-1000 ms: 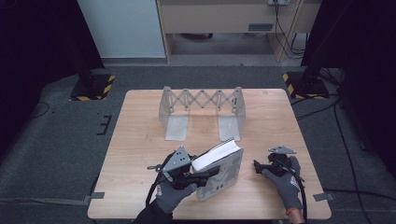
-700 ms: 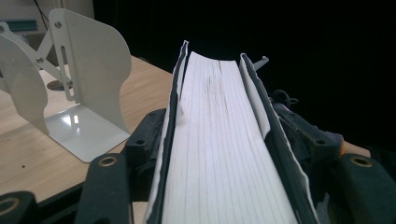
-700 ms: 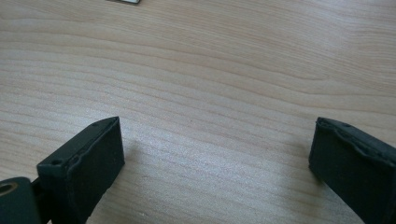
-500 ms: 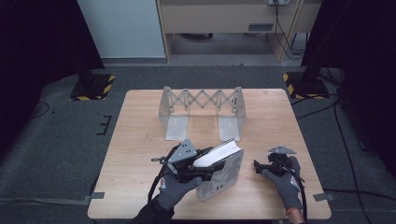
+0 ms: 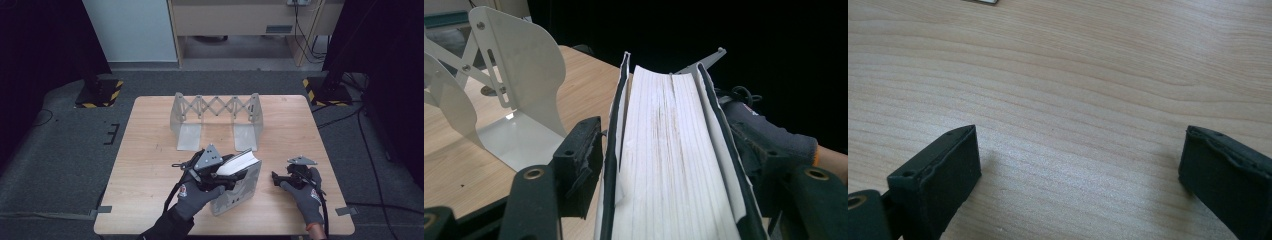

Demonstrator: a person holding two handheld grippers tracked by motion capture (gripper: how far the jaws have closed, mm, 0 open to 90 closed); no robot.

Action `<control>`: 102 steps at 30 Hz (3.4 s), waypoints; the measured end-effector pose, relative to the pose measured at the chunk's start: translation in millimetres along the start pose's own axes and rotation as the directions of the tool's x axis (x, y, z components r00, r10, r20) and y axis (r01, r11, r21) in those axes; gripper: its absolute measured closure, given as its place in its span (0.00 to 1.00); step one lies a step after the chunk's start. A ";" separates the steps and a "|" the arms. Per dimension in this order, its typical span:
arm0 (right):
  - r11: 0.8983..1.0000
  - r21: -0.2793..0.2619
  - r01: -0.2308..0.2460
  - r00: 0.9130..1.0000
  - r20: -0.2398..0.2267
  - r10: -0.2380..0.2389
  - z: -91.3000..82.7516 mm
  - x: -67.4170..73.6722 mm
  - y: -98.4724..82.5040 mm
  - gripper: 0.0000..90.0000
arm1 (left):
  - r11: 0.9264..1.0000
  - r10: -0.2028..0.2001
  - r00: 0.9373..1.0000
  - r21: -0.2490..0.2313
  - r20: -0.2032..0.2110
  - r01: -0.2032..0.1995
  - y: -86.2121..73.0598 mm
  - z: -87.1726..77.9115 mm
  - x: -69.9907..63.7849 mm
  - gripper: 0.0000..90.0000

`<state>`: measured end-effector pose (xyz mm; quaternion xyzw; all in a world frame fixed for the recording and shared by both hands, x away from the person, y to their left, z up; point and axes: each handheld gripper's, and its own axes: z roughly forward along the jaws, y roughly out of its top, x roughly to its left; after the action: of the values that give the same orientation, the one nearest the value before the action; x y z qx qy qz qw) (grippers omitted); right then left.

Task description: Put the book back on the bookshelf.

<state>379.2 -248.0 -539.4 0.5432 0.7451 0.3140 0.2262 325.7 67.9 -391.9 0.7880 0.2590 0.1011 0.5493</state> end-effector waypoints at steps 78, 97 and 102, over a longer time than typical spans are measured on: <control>1.000 0.003 0.004 1.000 -0.001 -0.004 -0.2 -0.2 0.0 0.04 | 0.975 -0.212 0.887 -0.145 -0.410 0.165 20.4 -98.6 113.6 0.58; 1.000 0.003 0.004 1.000 -0.001 -0.004 -0.2 -0.2 0.0 0.04 | 0.975 -0.219 0.800 -0.156 -0.558 0.158 45.5 -51.2 167.7 0.58; 1.000 0.003 0.002 1.000 0.000 -0.002 -0.1 -0.1 0.1 0.04 | 0.981 -0.192 0.779 -0.125 -0.597 0.146 44.3 -30.9 178.0 0.58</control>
<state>379.2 -248.0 -539.3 0.5427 0.7461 0.3127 0.2260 475.6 173.9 -361.9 0.6675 0.4870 0.3074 0.4720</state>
